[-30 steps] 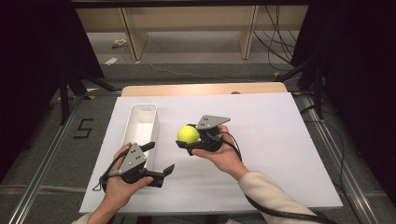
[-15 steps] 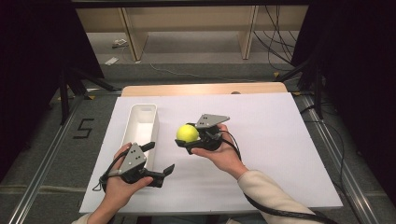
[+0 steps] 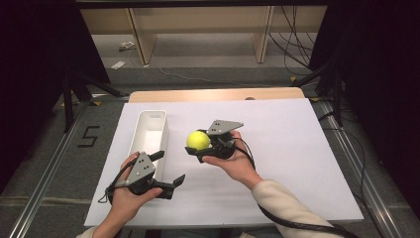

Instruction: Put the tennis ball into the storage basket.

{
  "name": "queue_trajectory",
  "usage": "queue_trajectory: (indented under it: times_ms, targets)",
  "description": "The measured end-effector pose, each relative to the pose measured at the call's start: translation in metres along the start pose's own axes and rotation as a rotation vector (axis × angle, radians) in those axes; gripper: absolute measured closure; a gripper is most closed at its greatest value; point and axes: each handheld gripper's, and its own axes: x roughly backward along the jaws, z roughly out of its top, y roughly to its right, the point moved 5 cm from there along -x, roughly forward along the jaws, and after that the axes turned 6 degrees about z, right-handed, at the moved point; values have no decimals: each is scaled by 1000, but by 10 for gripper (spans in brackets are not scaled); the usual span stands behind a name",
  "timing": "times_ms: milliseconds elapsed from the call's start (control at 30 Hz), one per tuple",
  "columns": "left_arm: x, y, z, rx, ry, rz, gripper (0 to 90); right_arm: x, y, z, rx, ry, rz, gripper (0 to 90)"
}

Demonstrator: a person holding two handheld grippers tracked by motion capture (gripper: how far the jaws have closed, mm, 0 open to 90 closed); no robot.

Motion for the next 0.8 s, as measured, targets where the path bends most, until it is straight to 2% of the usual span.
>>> queue_trajectory:
  times_ms: [800]
  targets:
    - [0,0,0,-1,0,0,8,-4,0,5,0,4,6,265]
